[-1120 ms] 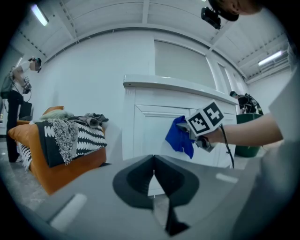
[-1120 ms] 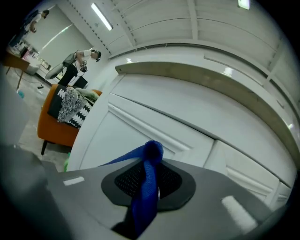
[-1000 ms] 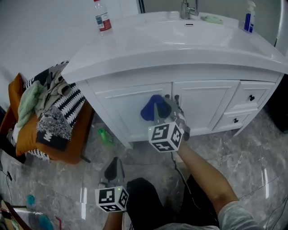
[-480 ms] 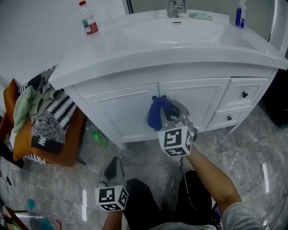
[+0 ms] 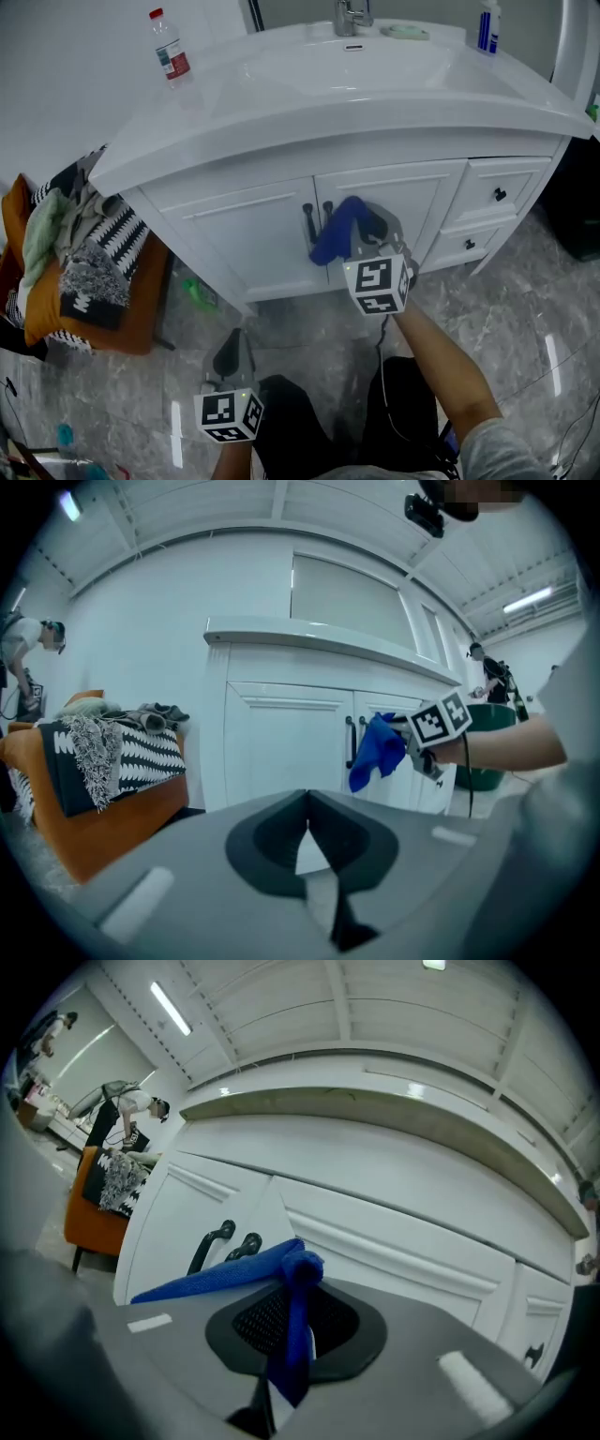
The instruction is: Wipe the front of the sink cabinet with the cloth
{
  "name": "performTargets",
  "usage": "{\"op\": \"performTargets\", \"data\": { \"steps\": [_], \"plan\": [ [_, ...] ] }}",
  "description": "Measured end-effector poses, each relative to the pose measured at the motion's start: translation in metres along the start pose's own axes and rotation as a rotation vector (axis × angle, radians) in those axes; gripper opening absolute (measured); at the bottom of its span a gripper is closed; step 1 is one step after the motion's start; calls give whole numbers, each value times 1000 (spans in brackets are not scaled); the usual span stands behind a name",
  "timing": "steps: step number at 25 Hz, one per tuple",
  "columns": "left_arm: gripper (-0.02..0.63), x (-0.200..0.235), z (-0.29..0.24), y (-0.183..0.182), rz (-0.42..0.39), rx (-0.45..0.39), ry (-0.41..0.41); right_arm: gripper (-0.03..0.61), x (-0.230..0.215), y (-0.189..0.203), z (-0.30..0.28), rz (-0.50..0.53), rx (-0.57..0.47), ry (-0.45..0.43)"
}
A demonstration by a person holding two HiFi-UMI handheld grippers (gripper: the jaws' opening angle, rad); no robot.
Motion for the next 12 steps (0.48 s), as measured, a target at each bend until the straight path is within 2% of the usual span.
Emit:
{"op": "performTargets", "data": {
  "steps": [3, 12],
  "plan": [
    [11, -5, -3, 0, 1, -2, 11, 34, -12, 10, 5, 38, 13, 32],
    [11, -18, -13, 2, 13, -1, 50, 35, -94, 42, 30, 142, 95, 161]
  ]
}}
Point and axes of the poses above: the fingertips, and each gripper's own axes: z backward along the fingers, x to its left, y out of its underside, the point moved 10 cm from there along z, backward along the fingers, and after that the axes turned 3 degrees about -y, right-handed, at the moved point
